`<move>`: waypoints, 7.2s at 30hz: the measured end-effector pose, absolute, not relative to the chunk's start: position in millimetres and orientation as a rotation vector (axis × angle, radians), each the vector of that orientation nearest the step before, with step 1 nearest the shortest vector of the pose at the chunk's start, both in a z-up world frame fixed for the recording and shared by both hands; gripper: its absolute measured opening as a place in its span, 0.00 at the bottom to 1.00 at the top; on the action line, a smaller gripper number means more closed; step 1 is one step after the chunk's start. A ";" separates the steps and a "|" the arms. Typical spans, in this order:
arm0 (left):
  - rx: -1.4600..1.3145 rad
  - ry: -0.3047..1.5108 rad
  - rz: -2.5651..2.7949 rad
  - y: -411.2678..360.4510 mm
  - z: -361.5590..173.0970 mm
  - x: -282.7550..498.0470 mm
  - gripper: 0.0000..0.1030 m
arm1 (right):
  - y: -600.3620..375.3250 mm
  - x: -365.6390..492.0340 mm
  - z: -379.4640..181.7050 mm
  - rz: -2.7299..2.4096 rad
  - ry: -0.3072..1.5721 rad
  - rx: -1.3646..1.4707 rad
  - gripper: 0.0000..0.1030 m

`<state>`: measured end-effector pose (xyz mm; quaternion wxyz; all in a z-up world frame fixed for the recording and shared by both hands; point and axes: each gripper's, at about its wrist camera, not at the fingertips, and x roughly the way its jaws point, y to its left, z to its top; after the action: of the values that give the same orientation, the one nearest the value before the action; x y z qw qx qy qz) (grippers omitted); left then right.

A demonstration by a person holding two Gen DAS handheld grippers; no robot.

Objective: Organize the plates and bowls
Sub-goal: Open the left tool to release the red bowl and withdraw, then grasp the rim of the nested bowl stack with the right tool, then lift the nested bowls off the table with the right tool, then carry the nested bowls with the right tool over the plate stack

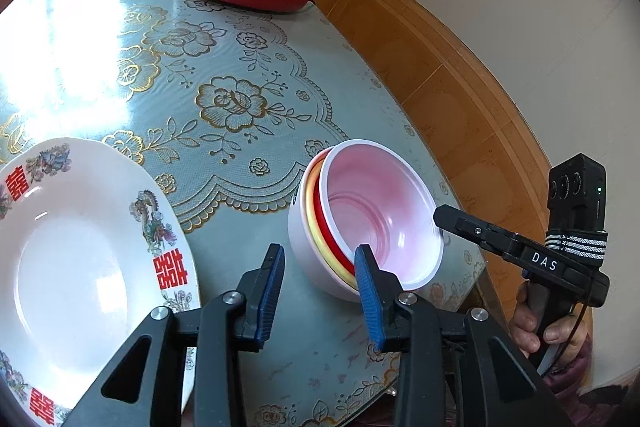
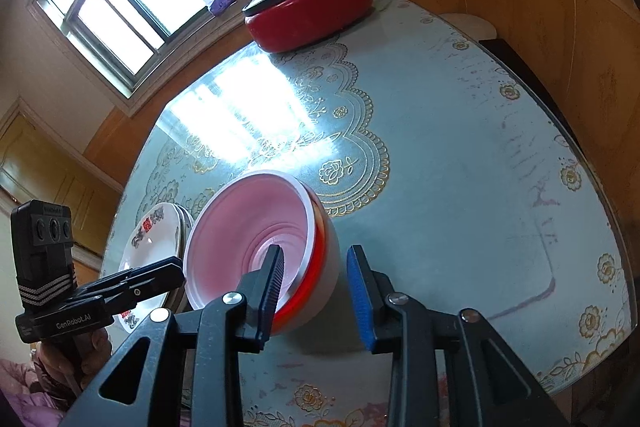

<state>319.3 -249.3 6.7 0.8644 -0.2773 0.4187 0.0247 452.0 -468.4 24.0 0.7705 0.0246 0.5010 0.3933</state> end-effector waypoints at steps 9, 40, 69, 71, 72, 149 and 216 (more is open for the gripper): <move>-0.539 0.886 0.050 -254.0 3.8 315.2 0.36 | -501.0 468.3 12.1 0.862 1.123 0.226 0.32; -0.496 0.869 -0.030 -287.0 -4.3 312.0 0.44 | -460.5 471.3 -15.5 0.956 1.242 0.260 0.37; -0.588 0.807 0.116 -256.0 -12.7 331.2 0.56 | -446.5 484.2 -33.1 0.843 1.257 0.076 0.22; -0.606 0.816 0.133 -253.1 -13.3 337.7 0.56 | -451.2 485.8 -32.5 0.829 1.257 0.077 0.23; -0.610 0.820 0.140 -252.2 -13.1 340.3 0.56 | -453.5 487.2 -32.3 0.822 1.256 0.080 0.23; -0.381 0.858 0.219 -281.7 -27.7 368.1 0.30 | -471.2 492.1 -32.4 0.850 1.253 0.091 0.21; -0.339 0.705 0.089 -270.1 16.2 339.1 0.58 | -422.4 435.2 -9.0 0.816 1.198 0.132 0.21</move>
<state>339.1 -270.1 16.2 0.9235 -0.1650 0.3434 0.0432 435.2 -422.4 -9.0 0.7468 0.0601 0.5473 0.3731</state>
